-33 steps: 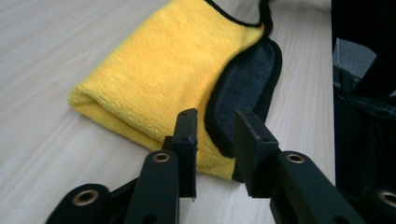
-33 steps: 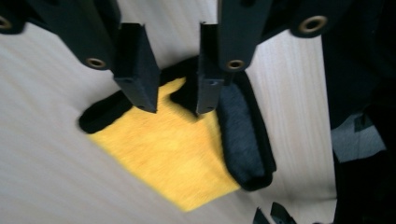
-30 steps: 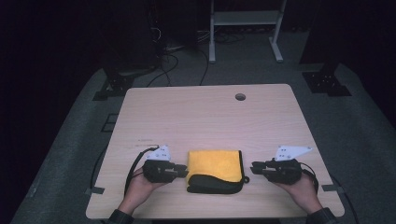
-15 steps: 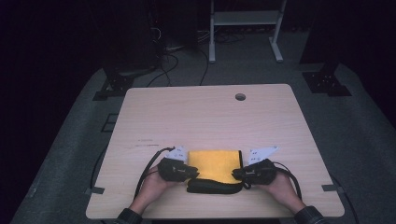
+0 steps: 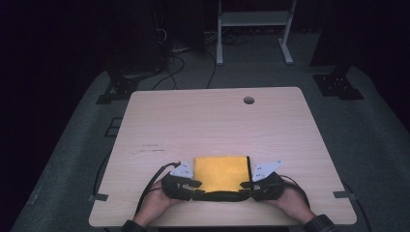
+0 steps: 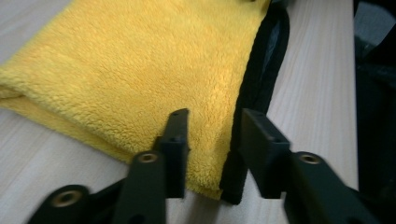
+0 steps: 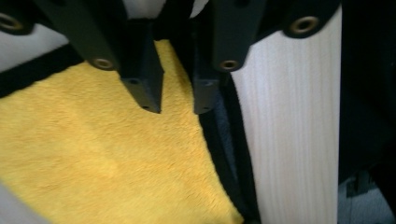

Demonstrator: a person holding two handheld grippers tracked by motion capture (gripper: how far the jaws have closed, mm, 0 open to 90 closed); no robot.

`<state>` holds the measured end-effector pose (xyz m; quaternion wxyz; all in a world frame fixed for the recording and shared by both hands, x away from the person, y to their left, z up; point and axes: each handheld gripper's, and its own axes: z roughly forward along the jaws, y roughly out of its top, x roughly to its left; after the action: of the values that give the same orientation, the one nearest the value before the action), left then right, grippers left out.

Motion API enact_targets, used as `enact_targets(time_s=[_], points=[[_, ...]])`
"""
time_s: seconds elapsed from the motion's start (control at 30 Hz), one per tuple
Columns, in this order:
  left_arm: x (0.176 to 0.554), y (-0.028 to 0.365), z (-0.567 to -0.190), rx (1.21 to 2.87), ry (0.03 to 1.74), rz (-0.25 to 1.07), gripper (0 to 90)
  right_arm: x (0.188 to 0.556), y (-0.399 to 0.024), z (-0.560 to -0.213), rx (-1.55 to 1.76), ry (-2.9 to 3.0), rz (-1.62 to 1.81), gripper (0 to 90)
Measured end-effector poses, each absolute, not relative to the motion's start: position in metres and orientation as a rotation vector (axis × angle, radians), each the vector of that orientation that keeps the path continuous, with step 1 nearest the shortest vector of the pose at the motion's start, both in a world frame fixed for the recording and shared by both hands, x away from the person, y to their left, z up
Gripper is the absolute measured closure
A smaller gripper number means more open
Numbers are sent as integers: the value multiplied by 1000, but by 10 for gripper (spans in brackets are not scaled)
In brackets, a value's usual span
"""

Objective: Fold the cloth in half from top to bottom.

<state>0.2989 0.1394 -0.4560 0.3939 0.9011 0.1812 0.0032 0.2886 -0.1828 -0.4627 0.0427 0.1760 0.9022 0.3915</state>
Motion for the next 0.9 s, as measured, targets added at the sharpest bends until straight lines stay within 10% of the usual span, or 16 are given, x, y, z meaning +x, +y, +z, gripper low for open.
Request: enact_targets(time_s=[0.47,0.9], points=[[300,169,-451,2206,668,256,5,307,-216,-455,878,2496,1193,178],[293,214,-460,2209,806,360,0,310,-259,-454,1070,2379,1193,91]])
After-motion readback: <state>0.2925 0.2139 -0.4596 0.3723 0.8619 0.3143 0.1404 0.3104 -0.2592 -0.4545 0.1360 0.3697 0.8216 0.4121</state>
